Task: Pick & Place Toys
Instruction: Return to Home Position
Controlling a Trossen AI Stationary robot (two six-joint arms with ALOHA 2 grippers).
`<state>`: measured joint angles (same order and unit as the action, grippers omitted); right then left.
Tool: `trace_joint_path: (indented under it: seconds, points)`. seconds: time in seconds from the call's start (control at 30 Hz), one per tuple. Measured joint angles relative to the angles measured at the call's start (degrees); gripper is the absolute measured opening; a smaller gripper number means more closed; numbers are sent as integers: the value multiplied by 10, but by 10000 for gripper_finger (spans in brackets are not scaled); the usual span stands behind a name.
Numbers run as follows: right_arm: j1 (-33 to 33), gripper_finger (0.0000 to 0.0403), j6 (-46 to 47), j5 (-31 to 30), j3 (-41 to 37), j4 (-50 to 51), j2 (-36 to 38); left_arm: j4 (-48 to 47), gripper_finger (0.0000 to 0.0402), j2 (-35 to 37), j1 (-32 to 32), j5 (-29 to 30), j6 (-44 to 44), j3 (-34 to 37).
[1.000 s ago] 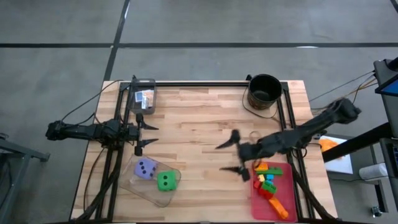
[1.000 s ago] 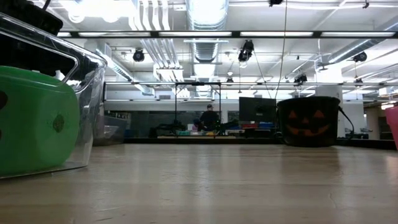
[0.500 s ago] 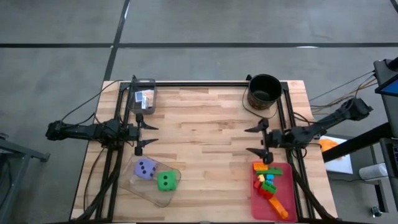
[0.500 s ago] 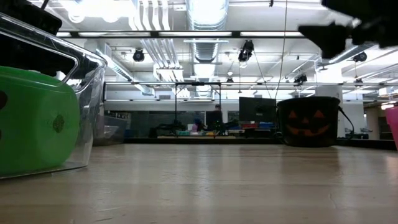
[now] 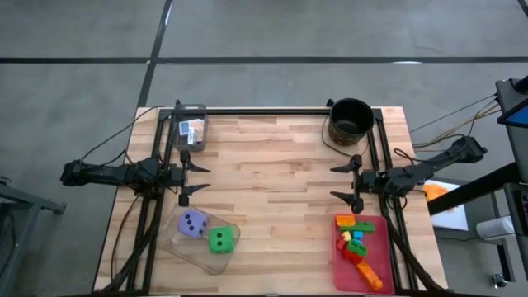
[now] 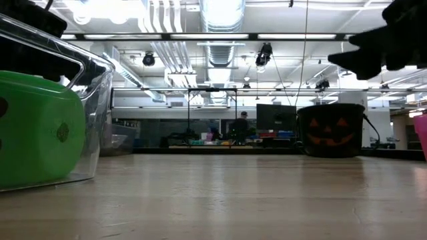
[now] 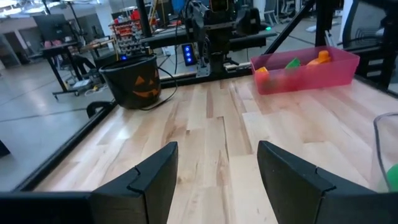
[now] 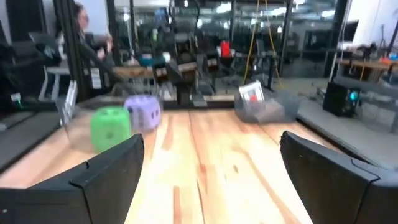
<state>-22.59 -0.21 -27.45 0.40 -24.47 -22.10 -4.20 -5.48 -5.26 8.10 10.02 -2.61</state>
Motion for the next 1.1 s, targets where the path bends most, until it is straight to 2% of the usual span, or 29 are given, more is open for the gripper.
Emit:
trace_joint_path:
  seconds: [0.1, 0.3, 0.4, 0.53, 0.7, 0.9, 1.1]
  points:
    - [2, 373, 20, -7, 0, 79, 50, 1, 222, 0, 0, 1, -34, 0]
    - [3, 373, 32, -59, 0, 202, 173, 1, 222, 0, 0, 26, -77, 0]
    - [3, 373, -4, -75, 0, 207, 221, 1, 222, 0, 0, 27, -86, 0]
    - [5, 373, -25, -103, 0, 209, 211, 5, 222, -1, 1, 27, -99, 0]
    - [5, 373, -6, -105, 0, 210, 198, 8, 222, 1, 5, 16, -118, 1]
    - [4, 373, 9, -85, 0, 211, 200, -1, 222, 0, 43, -81, -120, 1]
    - [4, 373, 9, -85, 0, 212, 199, 20, 222, 1, 112, -134, -129, 1]
